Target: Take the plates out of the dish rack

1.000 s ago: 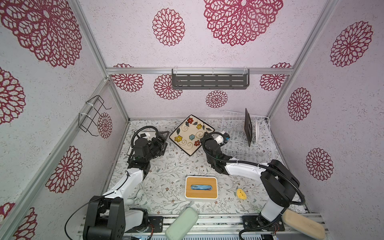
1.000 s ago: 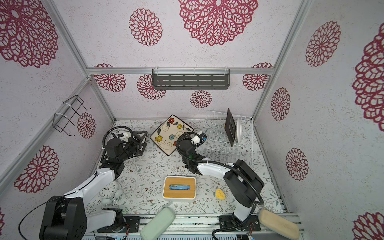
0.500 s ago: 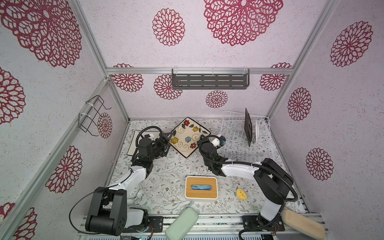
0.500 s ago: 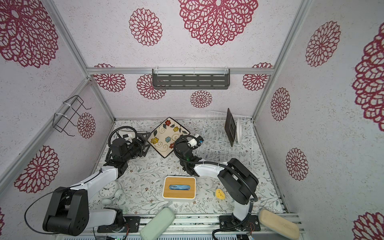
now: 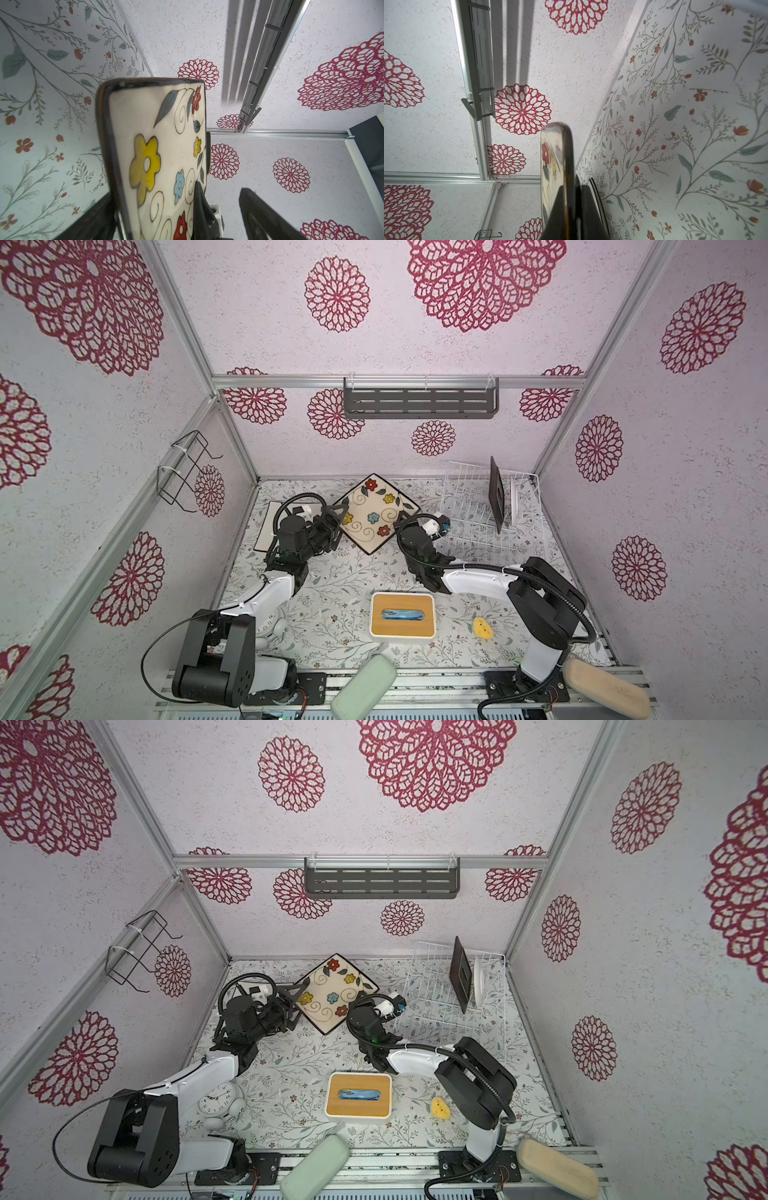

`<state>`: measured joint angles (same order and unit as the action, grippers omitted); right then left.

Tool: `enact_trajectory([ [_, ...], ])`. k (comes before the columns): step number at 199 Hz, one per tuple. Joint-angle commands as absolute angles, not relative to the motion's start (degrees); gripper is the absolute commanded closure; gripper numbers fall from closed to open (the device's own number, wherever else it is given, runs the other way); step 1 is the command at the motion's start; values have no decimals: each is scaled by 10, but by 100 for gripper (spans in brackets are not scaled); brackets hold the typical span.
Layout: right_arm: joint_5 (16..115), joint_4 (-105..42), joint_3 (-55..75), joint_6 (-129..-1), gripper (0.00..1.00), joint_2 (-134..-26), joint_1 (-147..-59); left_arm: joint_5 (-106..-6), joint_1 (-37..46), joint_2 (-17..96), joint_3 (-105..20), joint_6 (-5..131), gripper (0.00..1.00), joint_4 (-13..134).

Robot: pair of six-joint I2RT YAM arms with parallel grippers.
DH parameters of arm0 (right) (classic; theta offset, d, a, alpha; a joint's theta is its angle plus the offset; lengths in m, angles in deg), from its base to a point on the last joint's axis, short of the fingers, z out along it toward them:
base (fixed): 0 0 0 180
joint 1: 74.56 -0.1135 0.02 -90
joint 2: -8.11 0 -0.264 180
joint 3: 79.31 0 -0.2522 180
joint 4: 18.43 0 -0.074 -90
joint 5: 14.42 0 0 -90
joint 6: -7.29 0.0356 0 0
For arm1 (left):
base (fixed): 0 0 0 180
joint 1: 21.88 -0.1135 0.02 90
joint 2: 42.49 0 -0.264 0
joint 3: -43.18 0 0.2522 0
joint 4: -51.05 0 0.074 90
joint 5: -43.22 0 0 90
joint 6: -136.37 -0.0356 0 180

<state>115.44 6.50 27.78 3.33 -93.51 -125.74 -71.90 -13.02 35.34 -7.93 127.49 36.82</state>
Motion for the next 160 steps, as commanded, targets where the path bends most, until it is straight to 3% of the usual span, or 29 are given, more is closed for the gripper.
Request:
enact_trajectory([
  [1,1151,182,217,93,100,-908,-1261,-726,-125,359,-78,1266,14,340],
  [93,1126,192,203,116,100,-928,-1261,-723,-124,353,-72,1262,46,332],
  [160,1112,197,189,108,100,-930,-1262,-723,-123,355,-75,1264,57,329],
])
